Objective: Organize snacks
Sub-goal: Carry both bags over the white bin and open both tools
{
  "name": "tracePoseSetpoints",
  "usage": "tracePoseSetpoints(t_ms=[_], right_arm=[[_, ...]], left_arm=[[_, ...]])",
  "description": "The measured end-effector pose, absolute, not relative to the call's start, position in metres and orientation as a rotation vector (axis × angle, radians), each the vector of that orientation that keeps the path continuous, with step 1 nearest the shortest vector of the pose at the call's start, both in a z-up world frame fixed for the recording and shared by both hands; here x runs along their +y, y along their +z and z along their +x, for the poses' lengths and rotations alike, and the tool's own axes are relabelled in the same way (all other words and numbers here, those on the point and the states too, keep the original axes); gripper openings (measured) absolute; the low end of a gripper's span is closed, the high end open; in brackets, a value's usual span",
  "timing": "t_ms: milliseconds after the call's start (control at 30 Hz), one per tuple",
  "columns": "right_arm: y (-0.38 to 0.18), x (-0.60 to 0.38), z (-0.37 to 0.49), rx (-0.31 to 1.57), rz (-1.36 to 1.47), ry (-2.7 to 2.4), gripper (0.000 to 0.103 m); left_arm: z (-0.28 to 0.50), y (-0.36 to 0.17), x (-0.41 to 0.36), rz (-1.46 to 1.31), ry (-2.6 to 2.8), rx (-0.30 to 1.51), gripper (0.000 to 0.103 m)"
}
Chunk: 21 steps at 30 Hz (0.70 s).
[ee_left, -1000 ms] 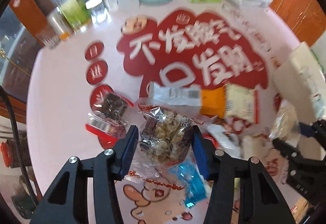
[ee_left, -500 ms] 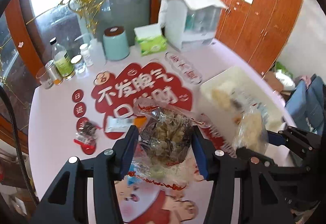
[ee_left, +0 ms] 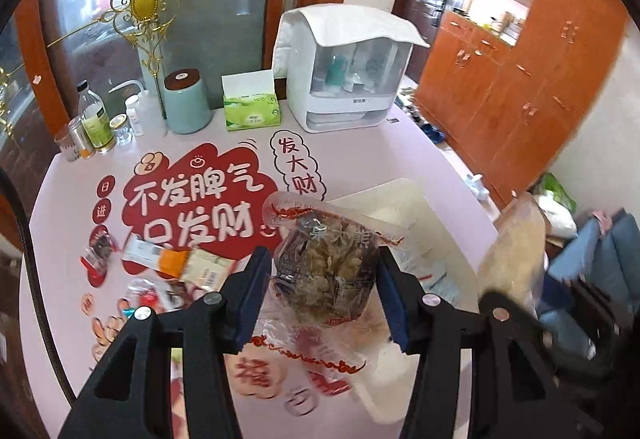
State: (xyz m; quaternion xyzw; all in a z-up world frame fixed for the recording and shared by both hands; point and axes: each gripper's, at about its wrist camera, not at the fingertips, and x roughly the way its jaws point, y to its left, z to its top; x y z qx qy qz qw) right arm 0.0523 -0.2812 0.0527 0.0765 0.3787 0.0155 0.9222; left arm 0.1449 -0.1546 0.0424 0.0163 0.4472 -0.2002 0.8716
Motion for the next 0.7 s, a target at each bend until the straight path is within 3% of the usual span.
tracePoseSetpoints(t_ms=[267,700], right_arm=[[0.009,-0.354,0.053,0.848,0.211,0.034,0.048],[-0.018,-0.376,0.067,0.872,0.219,0.089,0.048]], left_arm=[[0.153,0.008,-0.230,0.107,-0.298,1.004,0.051],[0.175,-0.028,-0.257,0.178,-0.205,1.083,0.054]])
